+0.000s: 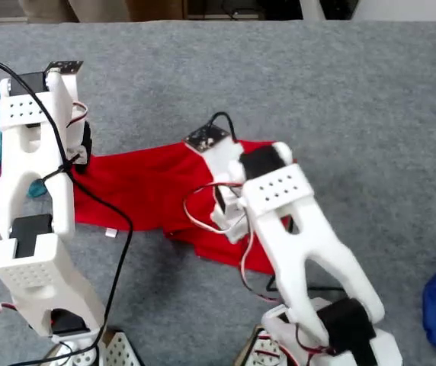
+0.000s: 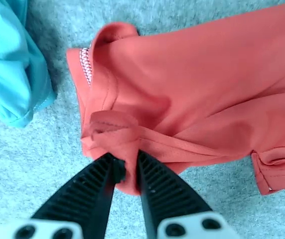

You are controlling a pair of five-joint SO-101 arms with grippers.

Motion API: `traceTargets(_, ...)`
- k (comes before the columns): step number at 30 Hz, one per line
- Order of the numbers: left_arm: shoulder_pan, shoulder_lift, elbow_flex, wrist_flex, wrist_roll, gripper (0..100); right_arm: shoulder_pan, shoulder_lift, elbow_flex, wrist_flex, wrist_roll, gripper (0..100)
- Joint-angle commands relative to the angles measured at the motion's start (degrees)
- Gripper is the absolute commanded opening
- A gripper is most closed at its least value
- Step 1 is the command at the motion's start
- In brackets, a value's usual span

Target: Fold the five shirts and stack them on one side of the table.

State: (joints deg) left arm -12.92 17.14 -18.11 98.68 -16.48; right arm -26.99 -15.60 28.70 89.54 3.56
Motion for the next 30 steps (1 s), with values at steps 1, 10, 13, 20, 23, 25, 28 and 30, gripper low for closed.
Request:
traceTargets(1, 0.1, -3.8, 0.0, 0.4, -0.3, 2, -0.7, 4.5, 1.3, -3.4, -0.5, 16.2)
traceTargets(10, 0.1, -3.8, 0.0, 0.4, -0.4, 2, -0.7, 11.9, 0.9, -8.5, -0.6, 4.1)
traceTargets(13, 0.1, -3.7, 0.0, 0.4, -0.4, 2, -0.7, 11.9, 1.0, -8.5, -0.6, 4.4)
traceTargets(20, 0.1, -3.7, -0.1, 0.4, -0.4, 2, 3.5, 11.9, 0.6, -8.4, -0.6, 3.4)
traceTargets(23, 0.1, -3.7, -0.1, 0.4, -0.4, 2, 6.0, 12.2, -0.8, -8.1, -0.1, 3.7)
traceTargets(25, 0.2, -3.6, -0.1, 0.4, -0.4, 2, 6.5, 12.4, -0.8, -8.1, -0.1, 3.7)
traceTargets(28, 0.2, -3.6, -0.1, 0.4, -0.4, 2, 6.2, 12.4, -0.6, -8.3, -0.4, 5.8)
traceTargets(30, 0.2, -3.6, -0.1, 0.4, -0.4, 2, 6.2, 12.4, -0.7, -8.5, -0.5, 10.7)
